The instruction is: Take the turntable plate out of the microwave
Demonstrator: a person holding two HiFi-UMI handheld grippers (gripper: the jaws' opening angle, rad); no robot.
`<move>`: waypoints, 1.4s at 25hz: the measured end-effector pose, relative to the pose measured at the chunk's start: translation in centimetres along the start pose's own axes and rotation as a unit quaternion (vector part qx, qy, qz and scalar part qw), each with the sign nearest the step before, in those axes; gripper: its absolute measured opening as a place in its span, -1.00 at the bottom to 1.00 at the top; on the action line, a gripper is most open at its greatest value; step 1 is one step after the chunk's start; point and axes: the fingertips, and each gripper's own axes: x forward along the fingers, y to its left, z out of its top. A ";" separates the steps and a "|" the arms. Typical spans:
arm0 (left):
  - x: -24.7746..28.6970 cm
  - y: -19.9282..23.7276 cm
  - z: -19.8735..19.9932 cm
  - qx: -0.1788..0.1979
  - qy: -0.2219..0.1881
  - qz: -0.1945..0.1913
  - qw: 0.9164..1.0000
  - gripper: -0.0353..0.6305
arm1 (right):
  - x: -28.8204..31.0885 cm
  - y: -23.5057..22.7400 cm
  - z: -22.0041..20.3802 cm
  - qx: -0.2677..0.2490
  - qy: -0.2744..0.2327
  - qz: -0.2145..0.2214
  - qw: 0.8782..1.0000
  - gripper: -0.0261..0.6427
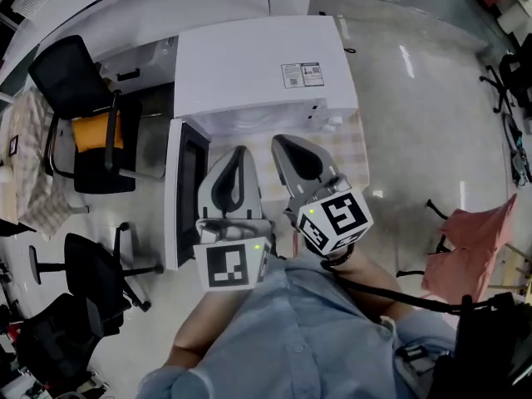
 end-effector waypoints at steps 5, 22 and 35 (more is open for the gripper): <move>1.4 1.9 0.3 -0.009 -0.005 -0.038 0.999 -0.87 | 1.9 0.2 0.0 -0.003 -0.007 -0.039 0.999 -0.92; 5.1 3.3 -4.2 -0.007 0.028 -0.065 0.997 -0.87 | 4.7 -3.0 -3.3 0.022 0.001 -0.067 0.998 -0.92; 6.8 4.5 -11.6 0.000 0.050 -0.034 0.998 -0.87 | 6.8 -5.5 -11.9 0.062 0.025 -0.045 0.997 -0.92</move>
